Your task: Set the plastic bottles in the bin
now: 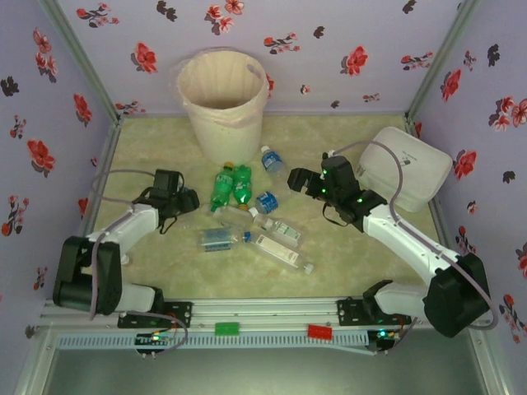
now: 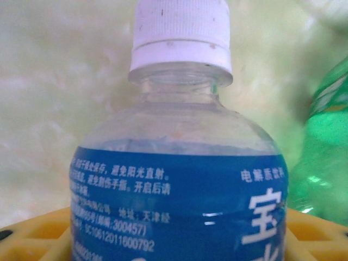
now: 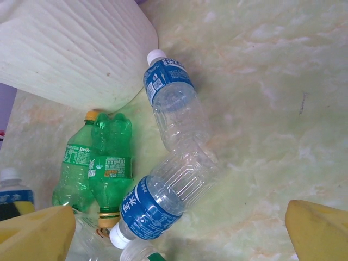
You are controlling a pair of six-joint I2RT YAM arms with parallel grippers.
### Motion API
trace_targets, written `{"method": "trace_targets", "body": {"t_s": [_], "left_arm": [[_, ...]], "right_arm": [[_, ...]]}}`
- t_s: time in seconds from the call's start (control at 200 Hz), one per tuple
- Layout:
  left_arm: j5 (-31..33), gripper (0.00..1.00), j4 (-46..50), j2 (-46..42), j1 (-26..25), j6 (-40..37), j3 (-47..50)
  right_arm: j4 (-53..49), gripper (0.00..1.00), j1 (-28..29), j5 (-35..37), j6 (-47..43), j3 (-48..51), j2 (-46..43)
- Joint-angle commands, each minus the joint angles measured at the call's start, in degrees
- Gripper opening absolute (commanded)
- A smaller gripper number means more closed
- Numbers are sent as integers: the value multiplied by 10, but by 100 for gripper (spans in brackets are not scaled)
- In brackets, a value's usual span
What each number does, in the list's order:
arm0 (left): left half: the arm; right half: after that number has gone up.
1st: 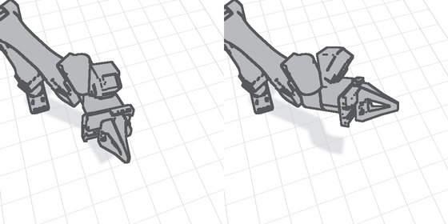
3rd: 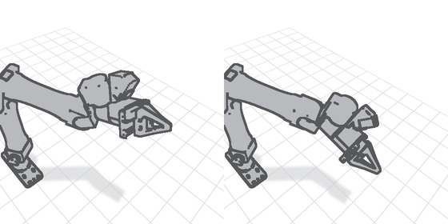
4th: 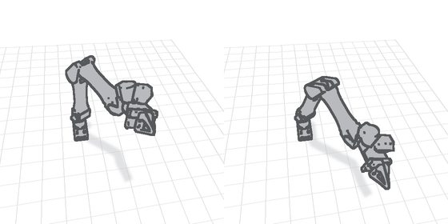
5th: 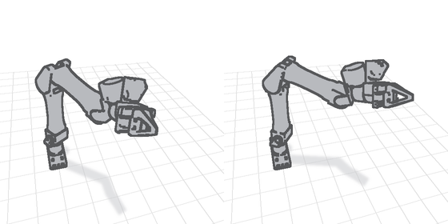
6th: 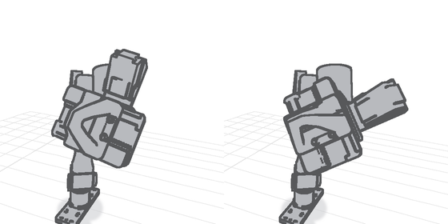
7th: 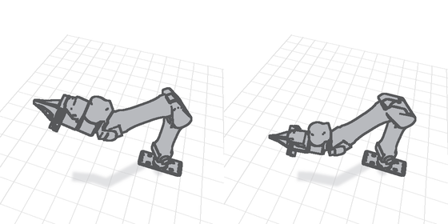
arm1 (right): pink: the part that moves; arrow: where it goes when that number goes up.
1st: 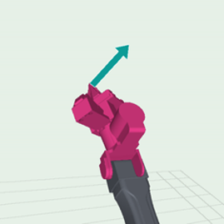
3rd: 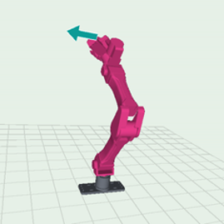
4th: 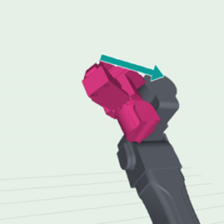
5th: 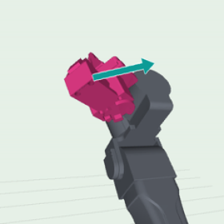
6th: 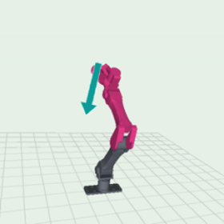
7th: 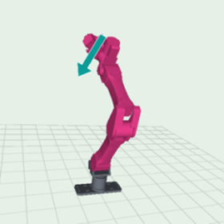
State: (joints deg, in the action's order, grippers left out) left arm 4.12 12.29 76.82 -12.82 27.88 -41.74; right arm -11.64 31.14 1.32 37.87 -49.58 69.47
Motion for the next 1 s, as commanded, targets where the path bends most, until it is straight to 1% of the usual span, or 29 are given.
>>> {"method": "trace_targets", "body": {"t_s": [0.0, 0.195, 0.305, 0.375, 0.51, 0.65, 0.845, 0.995], "left_arm": [[21, 46, 32, -54, 9, -29, -62], [20, 44, 84, -98, 10, -46, -174], [-10, 43, 97, -99, 10, -52, -243], [-34, 43, 103, -84, 9, -55, -295], [-63, 42, 125, -26, 4, -66, -406], [-83, 42, 153, 48, -15, -82, -515], [-93, 42, 161, 140, -43, -98, -628], [-105, 42, 177, 230, -56, -115, -747]], "right_arm": [[-11, 100, 2, 16, -15, 15, -11], [7, 100, 2, -1, -13, 35, -18], [15, 100, 2, -9, -15, 43, -17], [24, 100, 2, -14, -12, 49, -16], [45, 100, 2, -26, -2, 64, -15], [55, 100, 2, -29, 3, 76, -19], [19, 100, 2, -24, -10, 68, -33], [14, 100, 2, -18, -11, 66, -38]]}}
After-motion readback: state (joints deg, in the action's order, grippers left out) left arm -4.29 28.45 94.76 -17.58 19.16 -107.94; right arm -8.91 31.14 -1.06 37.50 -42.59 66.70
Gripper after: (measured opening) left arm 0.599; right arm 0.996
